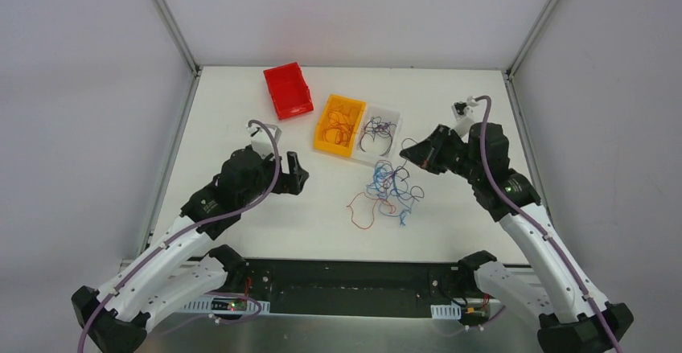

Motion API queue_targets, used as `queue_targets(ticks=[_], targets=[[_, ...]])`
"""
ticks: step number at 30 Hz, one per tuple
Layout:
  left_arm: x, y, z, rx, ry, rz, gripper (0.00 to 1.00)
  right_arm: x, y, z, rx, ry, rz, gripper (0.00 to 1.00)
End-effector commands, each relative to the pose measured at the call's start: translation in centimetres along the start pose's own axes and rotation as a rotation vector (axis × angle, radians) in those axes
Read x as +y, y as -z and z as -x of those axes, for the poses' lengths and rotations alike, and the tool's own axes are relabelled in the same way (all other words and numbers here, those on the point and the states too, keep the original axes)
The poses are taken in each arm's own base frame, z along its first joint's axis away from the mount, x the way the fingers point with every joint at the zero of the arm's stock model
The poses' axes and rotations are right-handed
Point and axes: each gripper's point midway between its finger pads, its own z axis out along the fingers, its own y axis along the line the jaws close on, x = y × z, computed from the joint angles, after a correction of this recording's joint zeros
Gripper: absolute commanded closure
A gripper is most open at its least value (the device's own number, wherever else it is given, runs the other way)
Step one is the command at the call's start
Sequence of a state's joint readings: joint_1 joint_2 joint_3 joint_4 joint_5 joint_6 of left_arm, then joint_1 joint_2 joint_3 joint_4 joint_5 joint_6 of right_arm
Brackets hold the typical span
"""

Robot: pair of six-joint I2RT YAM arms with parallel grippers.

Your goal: Untangle the cables

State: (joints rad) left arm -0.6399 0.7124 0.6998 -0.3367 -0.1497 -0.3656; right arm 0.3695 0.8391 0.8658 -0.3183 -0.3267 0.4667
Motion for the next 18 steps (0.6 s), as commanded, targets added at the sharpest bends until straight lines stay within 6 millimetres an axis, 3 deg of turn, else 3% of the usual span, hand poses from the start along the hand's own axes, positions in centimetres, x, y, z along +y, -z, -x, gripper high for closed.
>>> queue_targets(ticks=[1, 4, 8, 18], targets=[[-5.7, 0.2, 4.0, -0.097, -0.021, -0.277, 0.19, 6.2, 0.7, 1.3, 0.006, 0.124, 0.179, 1.00], [-8.2, 0.1, 5.0, -0.127, -0.020, -0.405, 0.19, 9.2, 1.4, 1.7, 0.018, 0.167, 0.248, 1.00], [-11.0, 0.7, 6.8, -0.186, -0.026, -0.547, 0.19, 11.4, 2.2, 2.4, 0.020, 0.188, 0.303, 1.00], [-13.7, 1.1, 9.2, -0.263, -0.037, -0.682, 0.19, 10.7, 0.9, 0.2, 0.091, 0.152, 0.333, 1.00]])
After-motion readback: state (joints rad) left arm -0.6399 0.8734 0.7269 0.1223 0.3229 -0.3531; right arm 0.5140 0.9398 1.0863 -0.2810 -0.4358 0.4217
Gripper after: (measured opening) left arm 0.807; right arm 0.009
